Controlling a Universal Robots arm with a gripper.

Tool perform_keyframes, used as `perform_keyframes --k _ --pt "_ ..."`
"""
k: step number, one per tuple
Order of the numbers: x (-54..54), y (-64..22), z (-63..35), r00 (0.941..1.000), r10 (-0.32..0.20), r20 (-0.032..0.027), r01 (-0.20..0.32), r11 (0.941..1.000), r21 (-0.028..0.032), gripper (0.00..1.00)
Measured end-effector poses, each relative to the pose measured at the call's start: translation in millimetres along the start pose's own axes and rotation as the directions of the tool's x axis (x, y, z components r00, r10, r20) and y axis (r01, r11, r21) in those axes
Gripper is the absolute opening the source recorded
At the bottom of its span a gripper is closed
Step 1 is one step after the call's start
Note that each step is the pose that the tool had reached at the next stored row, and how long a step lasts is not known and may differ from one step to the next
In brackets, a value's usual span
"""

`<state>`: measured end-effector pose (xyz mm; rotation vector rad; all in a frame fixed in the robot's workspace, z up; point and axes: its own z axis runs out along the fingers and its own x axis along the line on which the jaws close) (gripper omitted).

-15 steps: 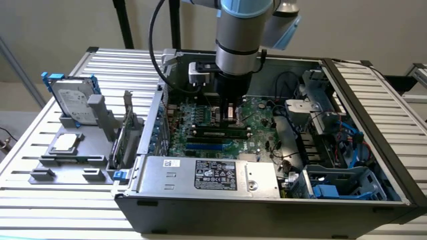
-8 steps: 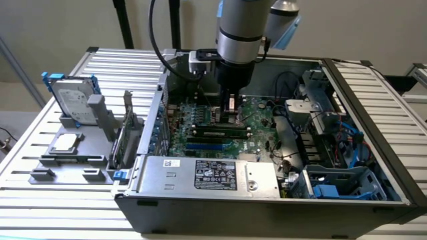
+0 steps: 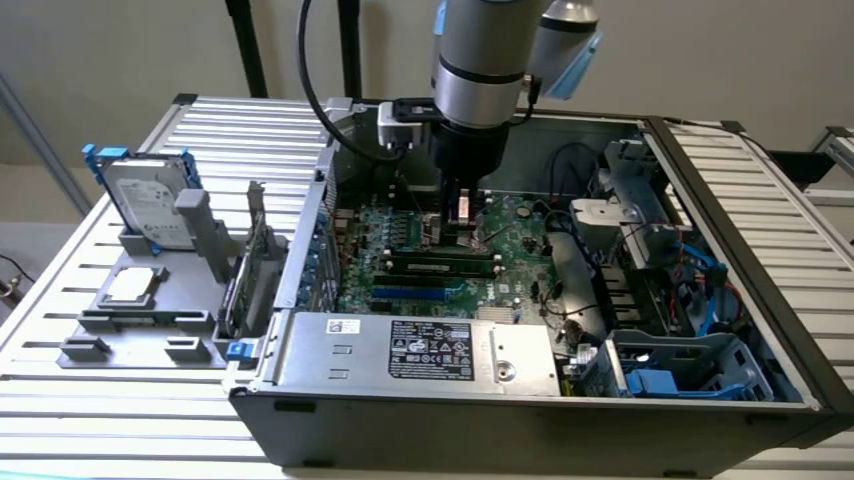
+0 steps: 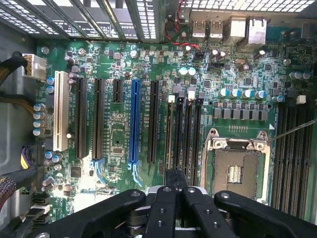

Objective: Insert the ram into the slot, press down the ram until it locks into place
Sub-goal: 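Press down the ram until it locks into place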

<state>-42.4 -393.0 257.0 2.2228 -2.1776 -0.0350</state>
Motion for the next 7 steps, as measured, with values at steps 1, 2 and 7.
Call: perform_keyframes --k 1,2,7 --pt "0.0 0.0 0.0 1.0000 0.000 0.0000 0.000 1.0000 -0.0001 0.10" --pt "0.0 0.0 0.0 1.0000 0.000 0.0000 0.000 1.0000 -0.0001 0.10" --pt "0.0 0.0 0.0 1.0000 0.000 0.0000 0.000 1.0000 0.0000 0.10"
